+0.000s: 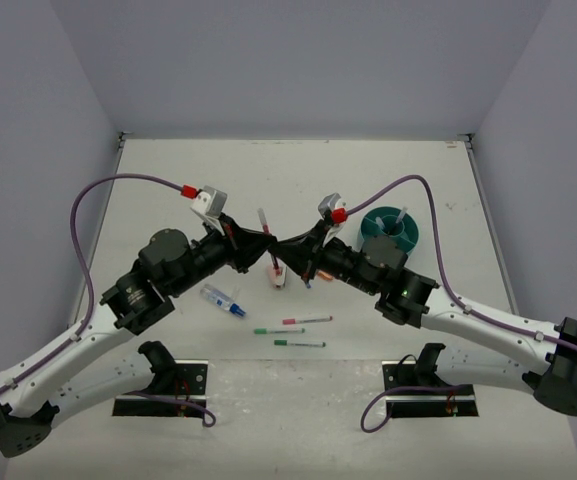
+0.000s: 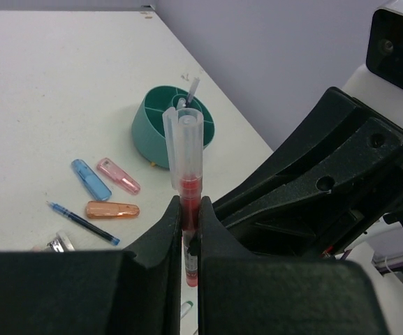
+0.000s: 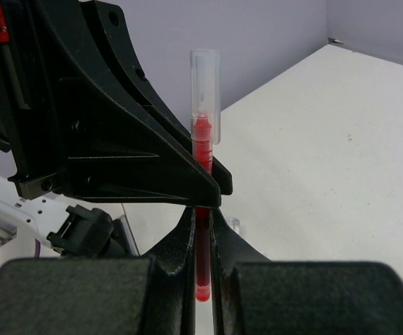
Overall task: Sort the stationery into containers
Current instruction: Close the pen cap on the pen.
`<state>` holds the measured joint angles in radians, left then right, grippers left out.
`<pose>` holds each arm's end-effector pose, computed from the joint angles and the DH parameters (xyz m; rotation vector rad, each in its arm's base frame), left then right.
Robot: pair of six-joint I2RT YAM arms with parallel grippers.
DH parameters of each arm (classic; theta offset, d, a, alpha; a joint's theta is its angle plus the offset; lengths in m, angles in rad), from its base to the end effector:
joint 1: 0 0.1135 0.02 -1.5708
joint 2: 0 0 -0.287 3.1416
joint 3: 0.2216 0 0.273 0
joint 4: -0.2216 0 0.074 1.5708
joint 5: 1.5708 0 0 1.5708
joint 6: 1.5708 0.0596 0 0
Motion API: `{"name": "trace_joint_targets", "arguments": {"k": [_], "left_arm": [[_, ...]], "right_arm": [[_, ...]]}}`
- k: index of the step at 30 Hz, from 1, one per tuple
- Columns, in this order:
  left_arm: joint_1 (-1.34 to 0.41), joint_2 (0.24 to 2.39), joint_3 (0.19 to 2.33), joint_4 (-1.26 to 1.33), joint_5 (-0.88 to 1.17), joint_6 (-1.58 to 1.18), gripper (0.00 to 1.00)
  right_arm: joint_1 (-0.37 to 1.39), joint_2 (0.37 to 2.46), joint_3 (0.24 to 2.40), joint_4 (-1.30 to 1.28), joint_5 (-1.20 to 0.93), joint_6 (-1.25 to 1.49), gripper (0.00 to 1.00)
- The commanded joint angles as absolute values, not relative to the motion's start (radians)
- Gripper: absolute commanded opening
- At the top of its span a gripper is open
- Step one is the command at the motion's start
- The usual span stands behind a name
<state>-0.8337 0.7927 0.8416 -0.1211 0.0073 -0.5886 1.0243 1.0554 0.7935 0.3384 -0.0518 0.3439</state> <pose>0.1441 -0.1594 0.3812 0.2211 1.7458 -1.0734 0.1452 0.2446 0.3624 -0.5772 1.4962 1.1259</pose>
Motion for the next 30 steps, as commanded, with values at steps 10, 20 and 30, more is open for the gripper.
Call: {"name": "trace_joint_targets", "arguments": {"k": [10, 20, 30], "left_arm": [[-0.833, 0.703, 0.837, 0.049, 0.291, -0.373, 0.0], [-0.833, 0.713, 0.852, 0.056, 0.365, -0.351, 0.21], [-0.833, 0.721, 0.982, -0.117, 0.259, -0.27, 1.0]], "right_arm": [[1.025, 1.063, 0.818, 0.42, -0.27, 0.315, 0.25], [1.025, 1.022, 0.829, 0.406, -0.301, 0.295, 0.0], [1.025, 0.968, 0.773, 0.413, -0.288, 0.275, 0.0]]}}
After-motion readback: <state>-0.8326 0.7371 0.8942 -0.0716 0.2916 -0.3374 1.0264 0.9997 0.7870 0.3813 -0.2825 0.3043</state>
